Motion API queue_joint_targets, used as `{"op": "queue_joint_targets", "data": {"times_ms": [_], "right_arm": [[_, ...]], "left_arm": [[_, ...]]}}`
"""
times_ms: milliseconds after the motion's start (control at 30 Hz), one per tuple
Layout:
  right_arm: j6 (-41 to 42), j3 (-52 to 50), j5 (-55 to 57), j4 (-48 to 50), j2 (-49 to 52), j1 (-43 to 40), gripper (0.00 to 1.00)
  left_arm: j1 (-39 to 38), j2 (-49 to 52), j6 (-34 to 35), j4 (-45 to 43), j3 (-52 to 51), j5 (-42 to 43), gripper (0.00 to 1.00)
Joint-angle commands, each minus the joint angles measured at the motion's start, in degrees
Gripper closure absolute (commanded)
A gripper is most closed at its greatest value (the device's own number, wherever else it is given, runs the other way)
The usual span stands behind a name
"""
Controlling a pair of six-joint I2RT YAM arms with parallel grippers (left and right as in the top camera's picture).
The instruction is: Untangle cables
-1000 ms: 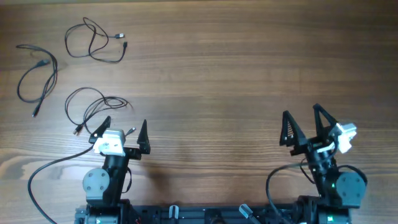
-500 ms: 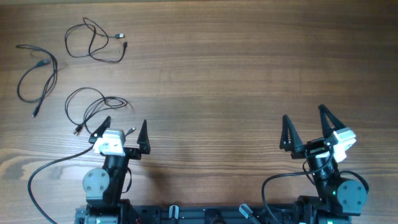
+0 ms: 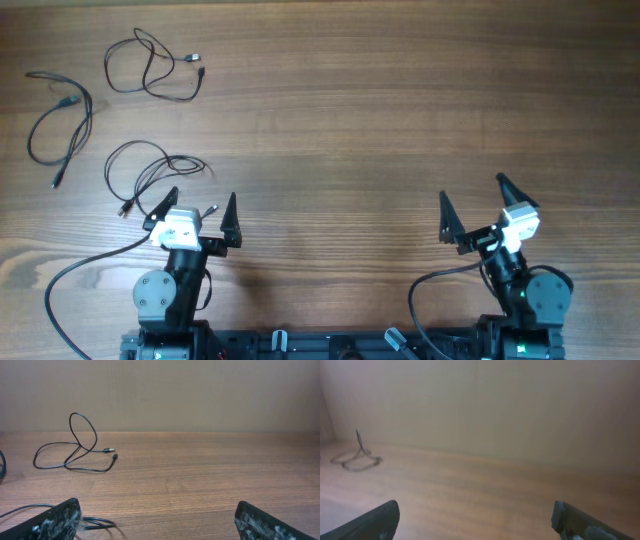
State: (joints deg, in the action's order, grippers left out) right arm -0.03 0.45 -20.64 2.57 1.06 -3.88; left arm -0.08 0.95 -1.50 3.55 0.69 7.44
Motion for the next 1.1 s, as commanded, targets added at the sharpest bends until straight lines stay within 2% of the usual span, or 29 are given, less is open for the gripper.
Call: {"op": "queue_joint_targets", "data": {"times_ms": [0, 1067], "right_arm": [[-2.99, -0.2, -0.76, -1.11, -0.9, 0.28, 0.0], [-2.6, -0.2, -0.76, -0.92, -0.87, 0.28, 0.0]], "left_arm": [[-0.31, -0.09, -1.29, 0.04, -0.35, 1.05, 0.0], [-0.31, -0.09, -1.29, 0.07, -0.35, 1.05, 0.0]]}}
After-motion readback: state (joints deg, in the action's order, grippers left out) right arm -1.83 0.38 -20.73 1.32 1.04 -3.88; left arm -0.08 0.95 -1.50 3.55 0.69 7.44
